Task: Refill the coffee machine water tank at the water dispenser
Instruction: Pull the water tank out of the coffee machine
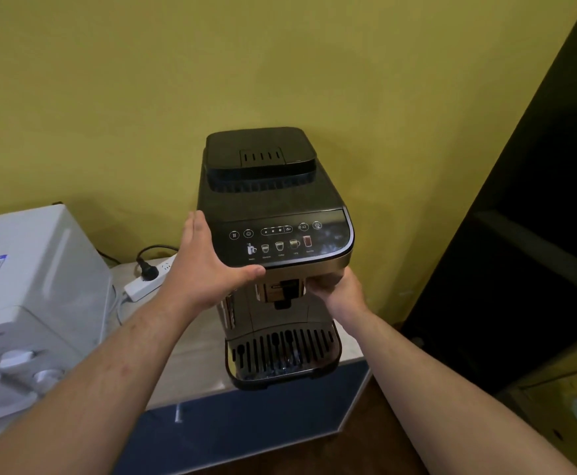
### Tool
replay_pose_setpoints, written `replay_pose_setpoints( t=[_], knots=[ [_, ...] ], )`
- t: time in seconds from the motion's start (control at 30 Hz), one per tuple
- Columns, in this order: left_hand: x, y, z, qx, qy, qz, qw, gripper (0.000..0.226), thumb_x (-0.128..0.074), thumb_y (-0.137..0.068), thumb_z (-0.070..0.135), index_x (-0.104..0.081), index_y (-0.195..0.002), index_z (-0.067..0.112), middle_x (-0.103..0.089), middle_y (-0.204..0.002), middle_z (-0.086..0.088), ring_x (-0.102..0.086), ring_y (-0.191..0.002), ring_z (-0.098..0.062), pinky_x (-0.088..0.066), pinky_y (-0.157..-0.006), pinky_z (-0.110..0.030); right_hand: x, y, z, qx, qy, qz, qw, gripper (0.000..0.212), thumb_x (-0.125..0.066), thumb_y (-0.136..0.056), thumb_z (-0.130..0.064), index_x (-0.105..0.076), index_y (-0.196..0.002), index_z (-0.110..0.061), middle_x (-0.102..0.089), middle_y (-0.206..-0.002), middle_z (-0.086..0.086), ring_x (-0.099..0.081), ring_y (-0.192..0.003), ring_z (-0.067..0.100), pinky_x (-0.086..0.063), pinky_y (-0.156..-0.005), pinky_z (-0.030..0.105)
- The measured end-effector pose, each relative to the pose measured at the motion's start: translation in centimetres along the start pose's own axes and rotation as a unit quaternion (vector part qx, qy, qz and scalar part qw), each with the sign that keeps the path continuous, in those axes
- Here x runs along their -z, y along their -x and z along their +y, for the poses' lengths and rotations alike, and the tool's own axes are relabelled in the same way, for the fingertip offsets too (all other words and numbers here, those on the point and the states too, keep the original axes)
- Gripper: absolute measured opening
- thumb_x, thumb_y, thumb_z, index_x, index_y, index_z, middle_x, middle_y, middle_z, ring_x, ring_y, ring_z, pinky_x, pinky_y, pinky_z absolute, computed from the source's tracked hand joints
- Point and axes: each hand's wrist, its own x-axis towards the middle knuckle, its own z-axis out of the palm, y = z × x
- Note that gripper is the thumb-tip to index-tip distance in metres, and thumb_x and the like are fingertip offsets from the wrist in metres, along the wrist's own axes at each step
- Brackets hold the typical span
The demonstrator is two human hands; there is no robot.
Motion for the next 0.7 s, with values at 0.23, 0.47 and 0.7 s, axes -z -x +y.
replay_pose_setpoints(
  t=[0.23,0.47,0.7],
  knots=[
    [-0.1,0.1,0.1,-0.009,0.009,0.007,1.0,0.137,-0.088,-0.056,0.058,-0.007,-0.158,0.016,-0.015,-0.166,-0.006,-0.021,-0.152,-0.026,-0.028,-0.12,-0.049,-0.3,0.4,0.8,0.033,0.022,0.018,0.999,0.055,-0.088,-0.064,-0.033,-0.058,-0.107,-0.018,-0.072,-0.096,-0.006,-0.065,-0.092,0.013,-0.045,-0.071,0.02],
    [-0.1,0.0,0.1,-0.012,0.018,0.006,1.0,0.137,-0.087,-0.056,0.06,-0.007,-0.158,0.017,-0.012,-0.167,-0.005,-0.017,-0.153,-0.024,-0.026,-0.121,-0.047,-0.3,1.2,0.0,0.039,0.047,0.033,0.998,0.05,-0.087,-0.067,-0.033,-0.059,-0.104,-0.015,-0.068,-0.086,-0.012,-0.063,-0.084,0.01,-0.04,-0.062,0.013],
    [-0.1,-0.1,0.0,-0.012,0.027,0.007,1.0,0.139,-0.085,-0.05,0.065,-0.01,-0.157,0.018,-0.015,-0.165,-0.006,-0.021,-0.151,-0.025,-0.028,-0.12,-0.049,0.1,3.3,1.6,0.004,0.02,0.047,0.999,0.043,-0.084,-0.071,-0.031,-0.054,-0.101,-0.026,-0.063,-0.092,-0.016,-0.056,-0.086,-0.002,-0.041,-0.064,0.014]
  ],
)
